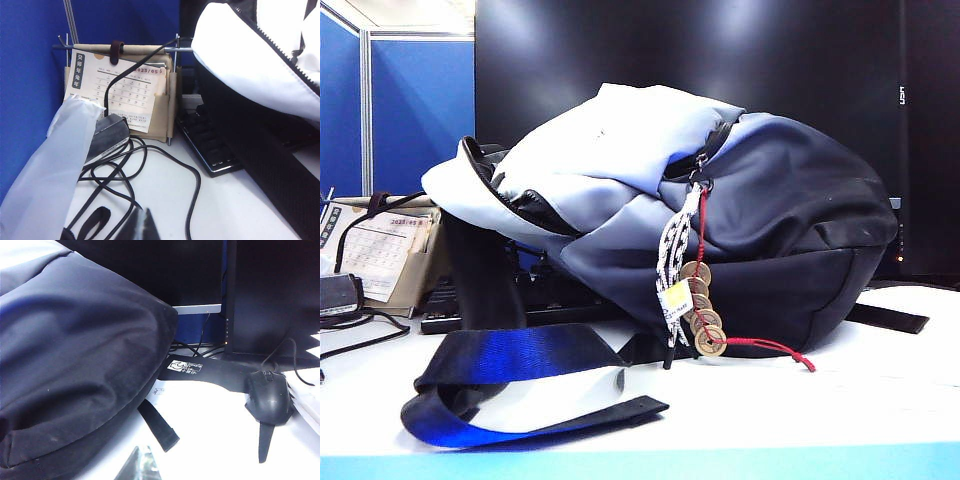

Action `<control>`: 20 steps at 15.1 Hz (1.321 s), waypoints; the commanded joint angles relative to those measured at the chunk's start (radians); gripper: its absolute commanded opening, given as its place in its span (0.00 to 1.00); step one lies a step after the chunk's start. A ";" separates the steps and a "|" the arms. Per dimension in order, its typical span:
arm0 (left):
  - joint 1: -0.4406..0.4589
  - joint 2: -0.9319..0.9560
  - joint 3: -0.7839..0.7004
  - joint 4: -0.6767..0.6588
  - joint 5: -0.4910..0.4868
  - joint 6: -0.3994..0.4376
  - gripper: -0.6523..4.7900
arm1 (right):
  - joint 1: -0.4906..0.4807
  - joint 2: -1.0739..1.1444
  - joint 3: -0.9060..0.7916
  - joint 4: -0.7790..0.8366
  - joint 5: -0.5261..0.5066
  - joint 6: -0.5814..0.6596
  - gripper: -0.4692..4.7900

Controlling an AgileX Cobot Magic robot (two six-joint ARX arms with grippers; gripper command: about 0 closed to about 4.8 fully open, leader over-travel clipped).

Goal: Take the gray clothes out of the backpack.

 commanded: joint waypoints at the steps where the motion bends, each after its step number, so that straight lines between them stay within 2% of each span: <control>1: 0.001 -0.002 0.000 0.017 -0.003 0.004 0.11 | 0.000 -0.002 -0.008 0.016 -0.002 0.003 0.09; 6: 0.001 -0.002 0.000 0.025 0.000 0.003 0.11 | 0.001 -0.002 -0.008 0.018 -0.004 0.006 0.09; 7: 0.000 -0.002 0.000 0.050 0.002 -0.016 0.11 | 0.001 -0.002 -0.007 0.063 -0.043 0.072 0.09; 8: 0.000 -0.002 0.000 0.089 0.020 -0.095 0.11 | 0.001 -0.002 -0.005 0.171 -0.082 0.156 0.09; 9: 0.000 -0.002 0.000 0.153 0.055 -0.220 0.11 | 0.001 -0.001 -0.003 0.382 -0.069 0.292 0.09; 10: 0.000 -0.002 0.000 0.216 0.079 -0.335 0.11 | 0.001 0.015 0.031 0.512 0.000 0.352 0.09; 12: 0.000 -0.002 0.001 0.359 0.105 -0.531 0.11 | 0.001 0.122 0.229 0.512 0.019 0.364 0.09; 14: 0.000 -0.002 0.001 0.397 0.143 -0.553 0.11 | 0.001 0.342 0.447 0.512 -0.139 0.362 0.09; 16: 0.000 -0.002 0.001 0.358 0.158 -0.554 0.11 | 0.006 0.632 0.661 0.512 -0.394 0.364 0.09; 17: 0.000 -0.002 0.001 0.355 0.158 -0.554 0.11 | 0.028 0.747 0.741 0.509 -0.458 0.364 0.09; 18: 0.000 -0.002 0.001 0.355 0.158 -0.554 0.11 | 0.074 0.859 0.814 0.505 -0.474 0.365 0.09; 20: -0.001 -0.002 0.001 0.354 0.175 -0.557 0.11 | 0.241 1.139 1.012 0.462 -0.481 0.360 0.09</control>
